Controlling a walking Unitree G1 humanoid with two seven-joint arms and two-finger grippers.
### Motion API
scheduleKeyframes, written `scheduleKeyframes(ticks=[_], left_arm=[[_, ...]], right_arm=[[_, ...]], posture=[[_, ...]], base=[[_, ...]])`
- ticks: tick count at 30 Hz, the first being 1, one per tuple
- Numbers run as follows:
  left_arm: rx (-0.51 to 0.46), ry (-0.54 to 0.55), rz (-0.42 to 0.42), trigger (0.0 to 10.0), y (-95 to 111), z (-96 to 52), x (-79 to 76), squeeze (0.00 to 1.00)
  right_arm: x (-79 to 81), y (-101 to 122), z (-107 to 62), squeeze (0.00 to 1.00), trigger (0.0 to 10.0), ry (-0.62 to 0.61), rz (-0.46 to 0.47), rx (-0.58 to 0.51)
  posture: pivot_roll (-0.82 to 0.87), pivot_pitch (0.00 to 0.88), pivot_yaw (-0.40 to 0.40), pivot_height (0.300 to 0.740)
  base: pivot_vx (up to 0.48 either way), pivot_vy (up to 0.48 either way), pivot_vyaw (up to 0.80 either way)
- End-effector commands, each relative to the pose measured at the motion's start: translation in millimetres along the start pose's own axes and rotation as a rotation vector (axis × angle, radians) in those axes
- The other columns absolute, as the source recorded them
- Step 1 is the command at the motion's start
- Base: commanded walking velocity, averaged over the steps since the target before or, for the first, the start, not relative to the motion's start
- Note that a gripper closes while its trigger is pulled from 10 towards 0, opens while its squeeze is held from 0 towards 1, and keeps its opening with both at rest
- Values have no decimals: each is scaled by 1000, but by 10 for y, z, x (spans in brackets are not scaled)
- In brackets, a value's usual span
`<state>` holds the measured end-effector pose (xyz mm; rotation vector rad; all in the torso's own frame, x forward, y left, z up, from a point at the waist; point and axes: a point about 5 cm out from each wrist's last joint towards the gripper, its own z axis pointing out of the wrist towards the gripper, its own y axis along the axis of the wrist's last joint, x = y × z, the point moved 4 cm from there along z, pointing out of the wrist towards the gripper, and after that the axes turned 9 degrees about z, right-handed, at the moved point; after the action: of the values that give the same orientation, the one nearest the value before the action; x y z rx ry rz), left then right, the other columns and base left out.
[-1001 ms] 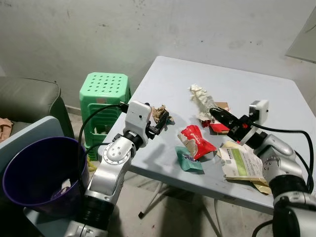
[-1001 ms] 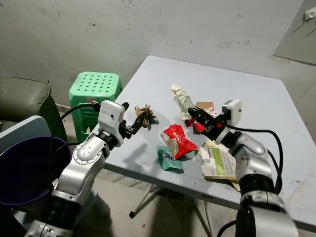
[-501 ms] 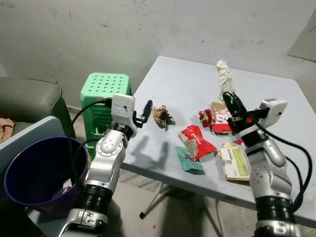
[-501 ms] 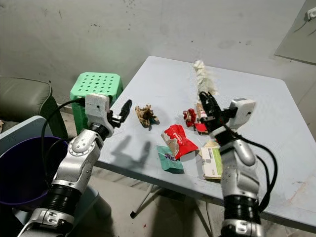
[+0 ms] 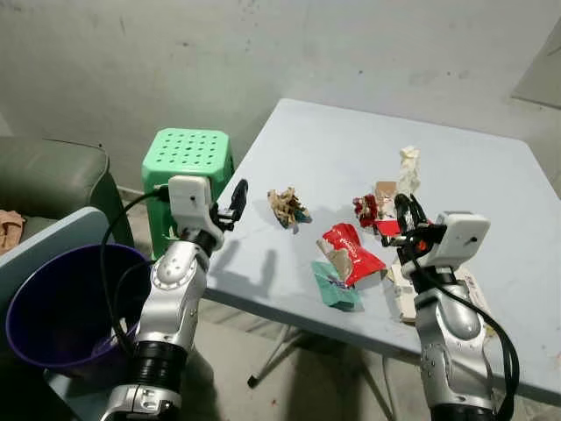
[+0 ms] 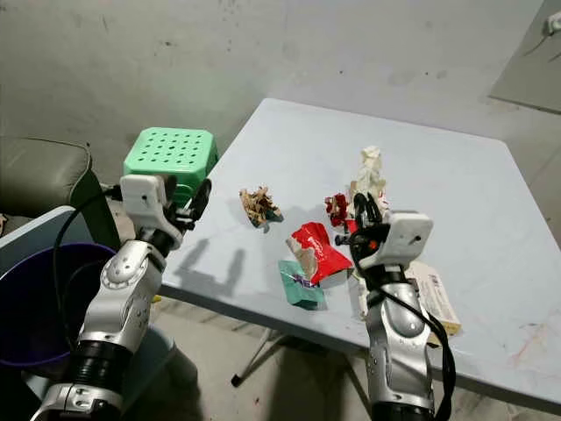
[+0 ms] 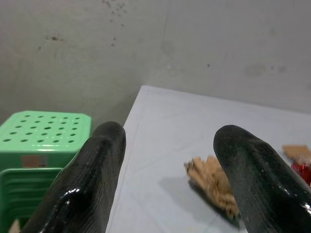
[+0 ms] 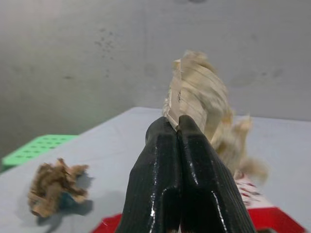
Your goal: Picking trash to rubbish bin
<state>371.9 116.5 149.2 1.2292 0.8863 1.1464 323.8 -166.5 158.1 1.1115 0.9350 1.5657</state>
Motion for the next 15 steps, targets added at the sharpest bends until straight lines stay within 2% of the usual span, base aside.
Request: scheduleKeyframes(ticks=[1,4,6,7,9,10,12,15], left_arm=[[-25,-2,32,10000,48,-21,-8,0],[-35,-3,-13,10000,57,-67,-29,0],[-32,-9,-3,10000,49,-94,-43,0],[-23,-8,9,10000,35,-107,-43,0],[7,-17,-27,10000,-26,-135,-54,0],[-2,-19,35,10000,-12,-131,-37,0],[-7,-25,83,10000,-1,-122,-26,0],[-10,-25,57,10000,44,-78,22,0]], right_arm=[[10,26,-43,0,10000,-14,-34,-12],[-7,6,-95,0,10000,-43,-38,-2],[-2,6,-120,0,10000,-49,-61,1],[2,3,-137,0,10000,-48,-66,5],[25,-20,-180,0,10000,-29,-84,24],[-20,7,-190,0,10000,-37,-98,17],[-56,39,-191,0,10000,-52,-84,4],[-62,38,-184,0,10000,-32,-127,26]], posture=[[-16,0,-48,740],[-26,0,-40,740],[-34,0,-35,740],[-36,0,-34,740],[-38,0,-31,740],[-38,0,-30,740],[-36,0,-28,740],[-36,0,-26,740]], base=[[0,0,0],[0,0,0],[0,0,0],[0,0,0],[0,0,0],[0,0,0],[0,0,0],[0,0,0]])
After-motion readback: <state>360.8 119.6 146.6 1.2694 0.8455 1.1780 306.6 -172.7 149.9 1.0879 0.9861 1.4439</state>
